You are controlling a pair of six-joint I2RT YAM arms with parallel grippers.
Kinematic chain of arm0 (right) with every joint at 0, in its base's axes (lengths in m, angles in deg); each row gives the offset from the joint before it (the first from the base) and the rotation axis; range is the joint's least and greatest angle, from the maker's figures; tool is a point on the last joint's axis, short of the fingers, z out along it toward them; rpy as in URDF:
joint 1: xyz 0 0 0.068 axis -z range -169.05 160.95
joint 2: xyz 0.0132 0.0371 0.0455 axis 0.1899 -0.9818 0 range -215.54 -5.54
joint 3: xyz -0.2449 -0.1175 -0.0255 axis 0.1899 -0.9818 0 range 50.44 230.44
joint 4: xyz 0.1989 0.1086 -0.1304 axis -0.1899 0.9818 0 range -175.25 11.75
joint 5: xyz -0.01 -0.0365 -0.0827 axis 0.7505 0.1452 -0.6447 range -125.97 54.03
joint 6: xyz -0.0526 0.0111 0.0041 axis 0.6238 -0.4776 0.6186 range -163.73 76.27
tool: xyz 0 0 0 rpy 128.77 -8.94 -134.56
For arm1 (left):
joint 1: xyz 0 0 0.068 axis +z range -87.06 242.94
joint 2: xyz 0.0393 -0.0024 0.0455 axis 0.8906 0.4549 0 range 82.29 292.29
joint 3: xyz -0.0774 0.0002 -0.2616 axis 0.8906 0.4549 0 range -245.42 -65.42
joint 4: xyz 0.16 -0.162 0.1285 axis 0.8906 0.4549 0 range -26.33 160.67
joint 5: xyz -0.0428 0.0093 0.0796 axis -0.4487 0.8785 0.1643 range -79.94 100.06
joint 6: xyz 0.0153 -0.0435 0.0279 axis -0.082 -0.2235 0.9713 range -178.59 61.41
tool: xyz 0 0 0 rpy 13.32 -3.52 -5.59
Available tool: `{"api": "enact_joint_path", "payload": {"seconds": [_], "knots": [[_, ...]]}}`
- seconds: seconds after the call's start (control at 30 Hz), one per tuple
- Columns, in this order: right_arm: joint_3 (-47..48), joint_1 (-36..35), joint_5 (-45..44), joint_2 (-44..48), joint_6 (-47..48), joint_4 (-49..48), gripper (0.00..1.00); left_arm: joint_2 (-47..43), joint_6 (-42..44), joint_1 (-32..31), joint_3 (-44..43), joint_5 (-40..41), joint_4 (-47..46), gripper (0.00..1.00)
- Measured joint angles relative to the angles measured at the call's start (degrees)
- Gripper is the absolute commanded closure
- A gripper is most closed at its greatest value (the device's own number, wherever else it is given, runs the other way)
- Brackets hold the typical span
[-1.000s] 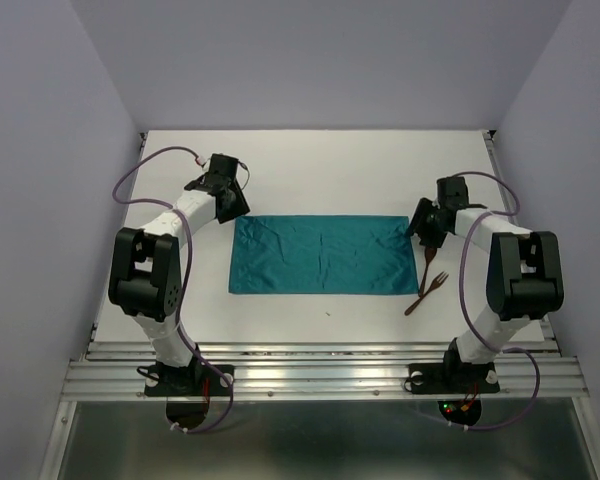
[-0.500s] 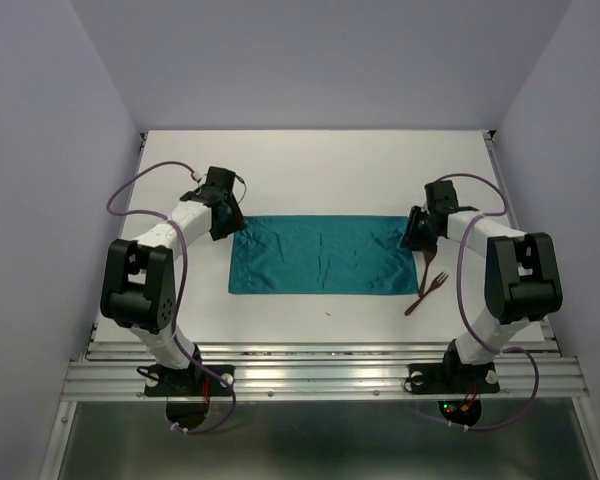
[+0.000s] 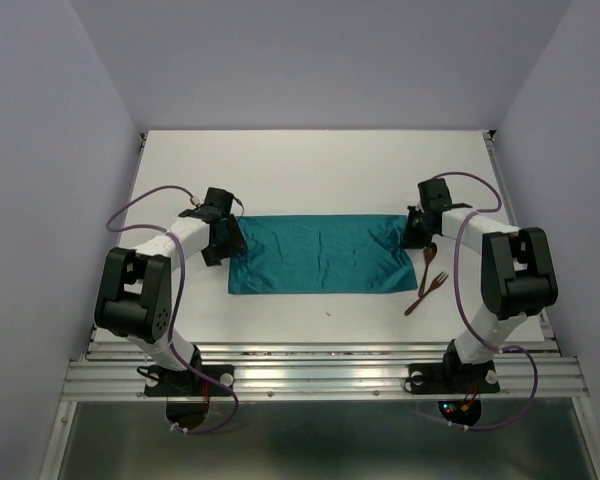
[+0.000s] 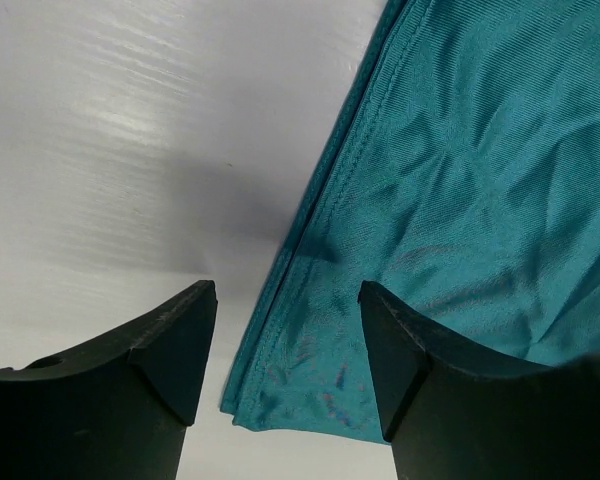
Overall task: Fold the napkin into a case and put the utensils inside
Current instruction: Pick up the rectangle-folded napkin at the center of the board.
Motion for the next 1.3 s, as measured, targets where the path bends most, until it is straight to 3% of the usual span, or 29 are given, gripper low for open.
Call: {"api": "enact_joint_path", "payload": {"seconds": [0.43,0.77,0.87,0.93,1.07,1.3], "knots": [[0.6,-0.5,0.9,-0.9,-1.5,-1.1,0.85,1.9,-0.6,0.1,1.4,-2.1,-3.5,0.52],[0.6,-0.6,0.9,-0.9,-1.5,-1.2,0.85,2.2,-2.8,0.1,1.4,2.8,-3.7,0.54],[0.6,-0.6,0.9,-0.9,-1.5,-1.2,0.85,2.2,-3.4,0.1,1.4,3.9,-3.7,0.43],[0.6,-0.6,0.9,-0.9,-1.5,-1.2,0.85,2.2,-3.7,0.1,1.4,4.6,-3.7,0.43],[0.6,-0.6,0.9,-0.9,-1.5,-1.2,0.85,2.4,-3.3,0.1,1.3,4.9,-3.8,0.53],[0.6,-0.6,0.9,-0.9,-1.7,-1.2,0.85,2.7,-2.4,0.0,1.2,3.5,-4.8,0.58]]}}
